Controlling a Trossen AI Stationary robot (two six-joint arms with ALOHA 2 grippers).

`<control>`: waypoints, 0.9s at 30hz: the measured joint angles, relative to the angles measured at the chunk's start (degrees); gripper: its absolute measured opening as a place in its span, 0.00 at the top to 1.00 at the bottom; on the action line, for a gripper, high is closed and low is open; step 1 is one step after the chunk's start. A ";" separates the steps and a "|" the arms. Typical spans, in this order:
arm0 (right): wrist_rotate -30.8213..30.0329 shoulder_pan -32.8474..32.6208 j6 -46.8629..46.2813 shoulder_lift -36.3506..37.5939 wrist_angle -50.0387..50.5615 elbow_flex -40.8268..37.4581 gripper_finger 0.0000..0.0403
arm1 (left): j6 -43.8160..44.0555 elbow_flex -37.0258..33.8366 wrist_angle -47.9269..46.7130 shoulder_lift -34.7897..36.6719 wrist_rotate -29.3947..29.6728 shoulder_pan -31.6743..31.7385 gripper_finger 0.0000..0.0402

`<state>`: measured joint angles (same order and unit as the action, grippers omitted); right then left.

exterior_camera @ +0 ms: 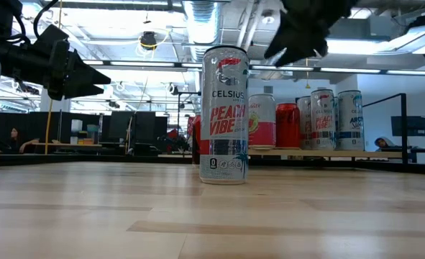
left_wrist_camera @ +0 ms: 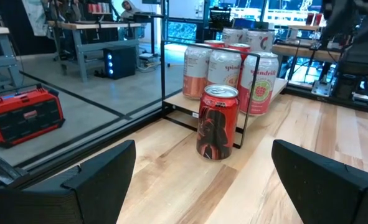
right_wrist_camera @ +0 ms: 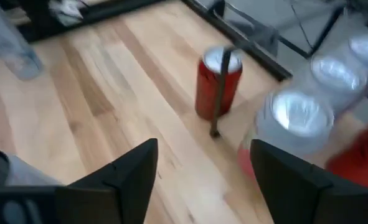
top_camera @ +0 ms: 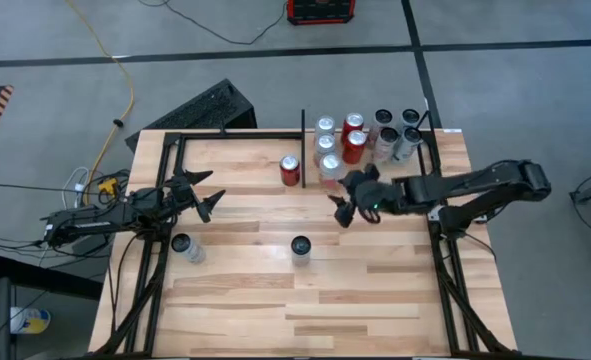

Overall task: Place canned beverage on shelf
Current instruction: Put the white soda can on the shelf

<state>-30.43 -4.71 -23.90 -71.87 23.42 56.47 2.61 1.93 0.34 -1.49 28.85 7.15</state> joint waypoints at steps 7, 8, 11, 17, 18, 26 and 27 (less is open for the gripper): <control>-2.46 -4.90 -3.11 -5.25 -0.44 -1.54 0.37 | 0.00 0.00 0.00 -0.01 0.01 0.00 0.10; -2.74 -5.33 -3.11 -6.06 -0.47 -1.60 0.38 | 0.00 0.00 0.00 -0.01 0.01 0.01 0.10; -3.11 -6.30 -3.29 -8.83 -1.27 -1.58 0.41 | 0.00 0.01 0.00 -0.01 0.01 -0.01 0.10; -3.97 -5.15 -8.16 -11.57 1.87 -1.58 0.48 | 0.00 0.00 0.00 -0.01 0.02 0.00 0.10; -4.04 -4.77 -8.88 -11.68 2.48 -1.58 0.50 | 0.00 0.00 0.00 -0.01 0.01 0.01 0.10; -5.79 -1.48 -14.35 -11.41 4.48 -1.54 0.70 | 0.00 0.00 0.00 -0.01 0.02 0.00 0.10; -6.30 -0.85 -15.03 -11.90 3.77 -1.52 0.74 | 0.00 0.00 0.00 -0.01 0.02 -0.01 0.10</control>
<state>-36.74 -5.56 -38.93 -83.77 27.18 54.95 2.61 1.93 0.34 -1.50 28.87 7.14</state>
